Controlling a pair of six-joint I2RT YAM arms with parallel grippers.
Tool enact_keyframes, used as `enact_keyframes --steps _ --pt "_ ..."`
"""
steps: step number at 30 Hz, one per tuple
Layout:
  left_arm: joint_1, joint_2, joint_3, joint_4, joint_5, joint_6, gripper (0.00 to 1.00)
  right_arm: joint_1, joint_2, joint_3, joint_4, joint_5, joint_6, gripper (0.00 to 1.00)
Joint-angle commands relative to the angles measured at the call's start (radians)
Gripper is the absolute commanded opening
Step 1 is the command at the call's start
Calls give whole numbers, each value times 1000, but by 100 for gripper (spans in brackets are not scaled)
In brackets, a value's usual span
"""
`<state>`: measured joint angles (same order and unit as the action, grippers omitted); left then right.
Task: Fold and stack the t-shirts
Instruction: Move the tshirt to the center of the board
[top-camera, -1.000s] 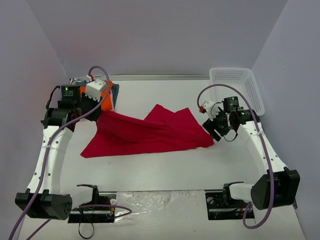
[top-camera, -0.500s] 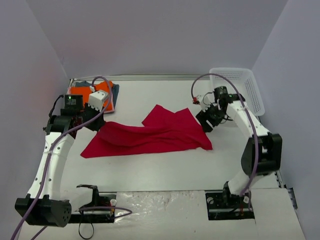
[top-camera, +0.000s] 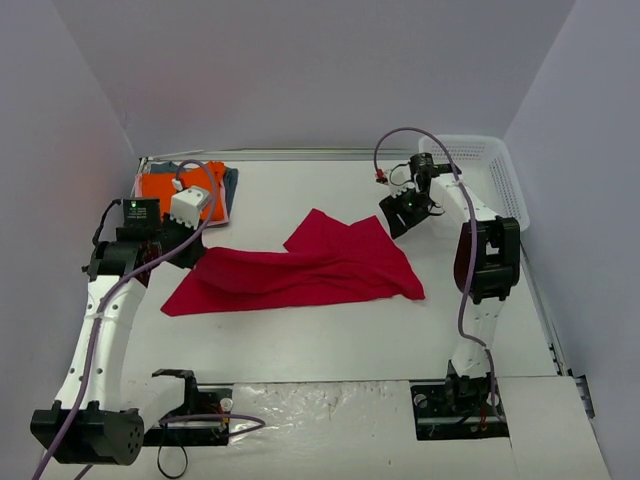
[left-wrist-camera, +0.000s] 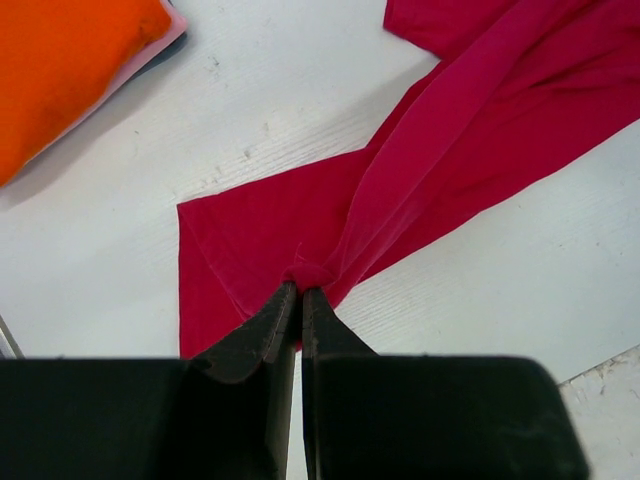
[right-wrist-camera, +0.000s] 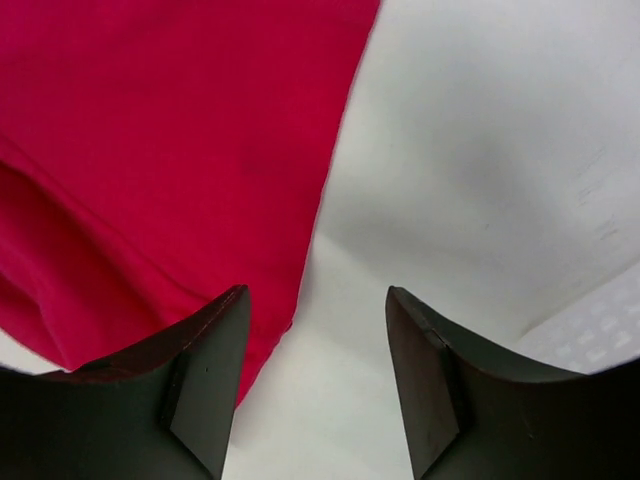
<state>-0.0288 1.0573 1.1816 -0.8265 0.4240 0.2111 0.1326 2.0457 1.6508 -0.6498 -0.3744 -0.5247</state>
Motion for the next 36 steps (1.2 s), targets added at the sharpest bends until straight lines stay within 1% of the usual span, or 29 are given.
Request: enact_keyframes --steps 1,4,5,6,7,8,9,13,16,26,33,35,36 --pt "15 -33 7 18 18 -7 2 9 54 90 -33 2 34 52" --pt "24 -45 1 17 35 -7 2 7 113 150 -33 -17 43 51" --pt "55 -48 -5 17 42 -7 2 7 140 164 -33 -35 46 50" --pt "61 -59 -8 18 51 -9 2 7 154 196 -33 -43 51 50" --pt "69 -65 -11 17 58 -9 2 7 169 217 -34 -55 55 49" --pt "81 -66 -14 15 65 -9 2 7 201 237 -39 -67 58 44" --pt "87 -72 -16 13 70 -9 2 7 220 259 -43 -93 66 42" --pt "107 -79 -20 13 91 1 2 4 307 410 -117 -162 72 39" --pt "132 -79 -19 12 117 -1 2 7 344 451 -134 -189 71 38" --pt "170 -66 -20 10 147 -3 2 13 404 455 -163 -241 34 39" --pt "185 -71 -28 17 163 -6 2 44 421 449 -172 -232 17 39" --pt "187 -74 -31 17 165 -6 2 53 432 455 -172 -218 18 37" --pt "188 -75 -33 15 170 -6 2 61 435 460 -172 -216 19 32"
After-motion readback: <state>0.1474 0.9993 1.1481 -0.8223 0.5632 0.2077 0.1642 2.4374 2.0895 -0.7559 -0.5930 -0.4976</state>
